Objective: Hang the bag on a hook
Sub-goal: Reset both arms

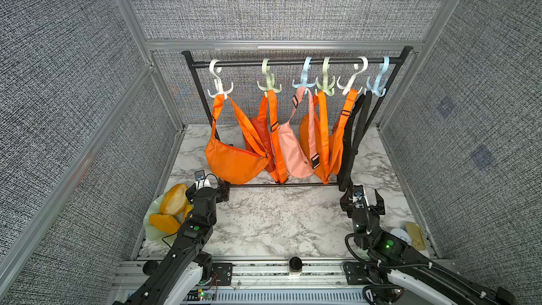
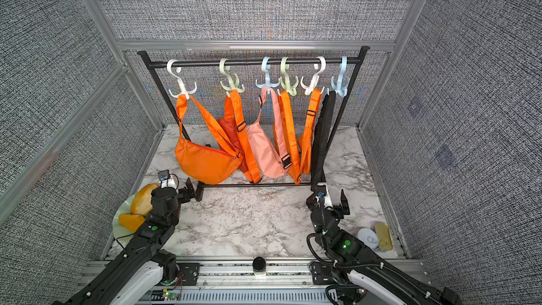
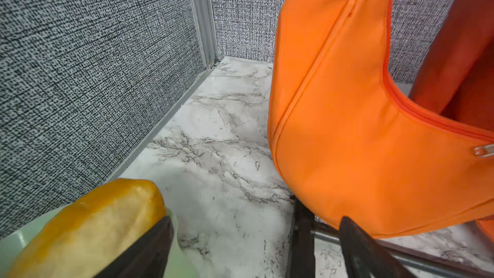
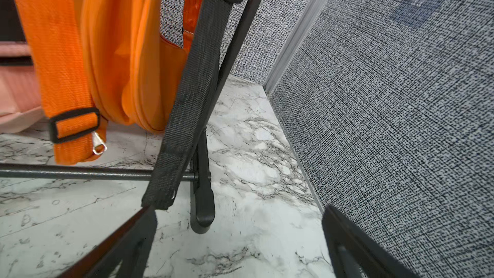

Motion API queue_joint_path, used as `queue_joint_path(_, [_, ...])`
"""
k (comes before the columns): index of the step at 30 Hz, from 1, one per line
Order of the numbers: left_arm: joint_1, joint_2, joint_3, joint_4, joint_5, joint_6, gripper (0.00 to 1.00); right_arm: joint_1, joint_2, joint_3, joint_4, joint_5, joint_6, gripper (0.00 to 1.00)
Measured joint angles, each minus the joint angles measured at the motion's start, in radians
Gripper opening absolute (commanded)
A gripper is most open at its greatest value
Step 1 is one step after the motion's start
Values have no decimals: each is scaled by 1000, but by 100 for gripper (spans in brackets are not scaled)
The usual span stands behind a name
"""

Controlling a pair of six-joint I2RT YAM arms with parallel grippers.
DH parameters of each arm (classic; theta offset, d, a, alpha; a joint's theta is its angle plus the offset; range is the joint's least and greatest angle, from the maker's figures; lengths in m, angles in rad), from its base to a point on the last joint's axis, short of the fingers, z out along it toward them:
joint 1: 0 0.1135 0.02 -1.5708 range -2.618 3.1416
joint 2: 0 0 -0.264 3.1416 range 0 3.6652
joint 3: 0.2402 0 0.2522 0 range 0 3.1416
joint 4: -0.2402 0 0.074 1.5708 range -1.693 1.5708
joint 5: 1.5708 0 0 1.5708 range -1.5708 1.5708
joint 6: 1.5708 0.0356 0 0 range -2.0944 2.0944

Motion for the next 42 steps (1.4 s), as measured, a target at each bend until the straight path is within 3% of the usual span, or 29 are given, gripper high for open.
queue_joint_path(15, [-7, 71, -8, 105, -116, 65, 91, -141, 103, -55, 90, -42, 66, 99])
queue_joint_path(22, [-8, 73, -142, 206, -198, 97, 92, -171, 113, -45, 89, -40, 95, 99])
queue_joint_path(35, [-14, -74, -179, 172, -248, 52, 92, -263, 40, -57, 81, -48, 130, 99])
queue_joint_path(42, [-14, -72, -199, 195, -274, 45, 92, -338, 117, -51, 111, -73, 132, 99])
